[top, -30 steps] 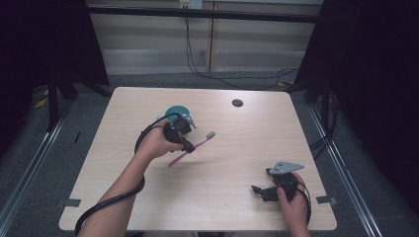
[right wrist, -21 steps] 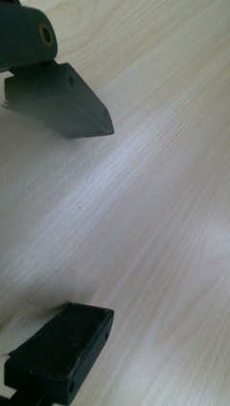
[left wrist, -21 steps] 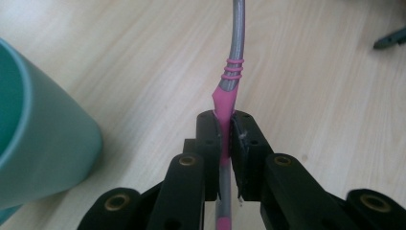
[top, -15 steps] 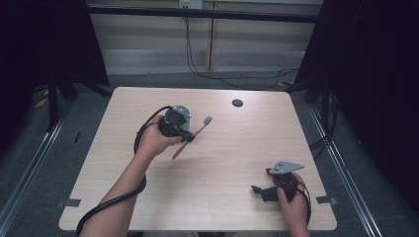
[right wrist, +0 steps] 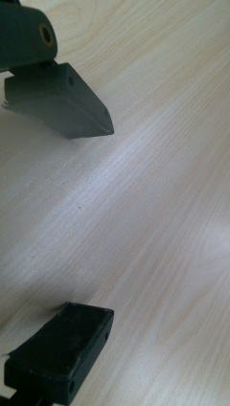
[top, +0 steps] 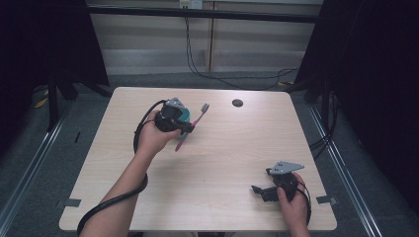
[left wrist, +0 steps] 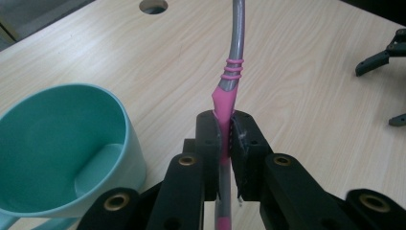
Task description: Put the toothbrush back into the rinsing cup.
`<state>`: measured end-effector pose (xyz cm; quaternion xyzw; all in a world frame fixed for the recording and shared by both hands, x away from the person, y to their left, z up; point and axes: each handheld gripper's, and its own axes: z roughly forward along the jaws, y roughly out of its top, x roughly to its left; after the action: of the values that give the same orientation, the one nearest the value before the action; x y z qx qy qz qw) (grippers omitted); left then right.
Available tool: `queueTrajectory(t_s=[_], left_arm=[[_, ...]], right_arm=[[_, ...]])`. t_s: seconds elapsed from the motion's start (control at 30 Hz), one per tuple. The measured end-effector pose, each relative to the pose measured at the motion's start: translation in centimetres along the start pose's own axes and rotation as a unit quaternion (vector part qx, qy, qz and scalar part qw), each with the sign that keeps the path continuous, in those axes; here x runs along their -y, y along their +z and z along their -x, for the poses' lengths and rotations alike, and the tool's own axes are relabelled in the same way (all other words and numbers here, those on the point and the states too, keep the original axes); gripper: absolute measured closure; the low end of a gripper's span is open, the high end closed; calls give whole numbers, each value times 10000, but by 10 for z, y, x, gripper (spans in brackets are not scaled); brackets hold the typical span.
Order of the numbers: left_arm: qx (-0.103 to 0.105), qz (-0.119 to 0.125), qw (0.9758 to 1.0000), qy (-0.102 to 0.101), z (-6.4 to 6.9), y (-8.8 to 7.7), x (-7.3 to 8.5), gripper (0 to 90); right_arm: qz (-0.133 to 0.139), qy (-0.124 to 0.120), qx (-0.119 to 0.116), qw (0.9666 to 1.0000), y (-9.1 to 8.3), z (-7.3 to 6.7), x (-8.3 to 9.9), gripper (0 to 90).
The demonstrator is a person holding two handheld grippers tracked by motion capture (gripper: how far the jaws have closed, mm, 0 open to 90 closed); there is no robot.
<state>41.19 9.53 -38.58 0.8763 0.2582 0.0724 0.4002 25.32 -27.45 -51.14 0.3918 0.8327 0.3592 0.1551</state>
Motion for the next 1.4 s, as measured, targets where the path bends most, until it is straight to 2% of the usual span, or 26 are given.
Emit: queueTrajectory(t_s=[0.13,0.2,0.4,0.77,0.93,1.3,1.37,1.4], left_arm=[[-77,113,9999,-67,0,-3,-1,826],[-97,256,9996,-115,0,-5,-3,826],[-253,414,9988,-57,0,-10,-7,826],[-444,648,9968,-125,-2,-16,-11,827],[-527,818,9951,-198,-3,-19,-11,827],[-654,993,9925,-290,-8,-22,-11,827],[-676,1046,9918,-302,-9,-22,-10,826],[-719,1121,9905,-329,-10,-23,-10,827]], right_arm=[[0,-2,0,10000,0,0,0,110],[0,-1,0,10000,0,0,0,110],[-2,2,-1,10000,0,0,0,110],[0,-1,0,10000,0,0,0,110],[0,-1,0,10000,0,0,0,110],[0,-1,0,10000,0,0,0,110],[0,-1,0,10000,0,0,0,110],[0,0,-1,10000,0,0,0,110]])
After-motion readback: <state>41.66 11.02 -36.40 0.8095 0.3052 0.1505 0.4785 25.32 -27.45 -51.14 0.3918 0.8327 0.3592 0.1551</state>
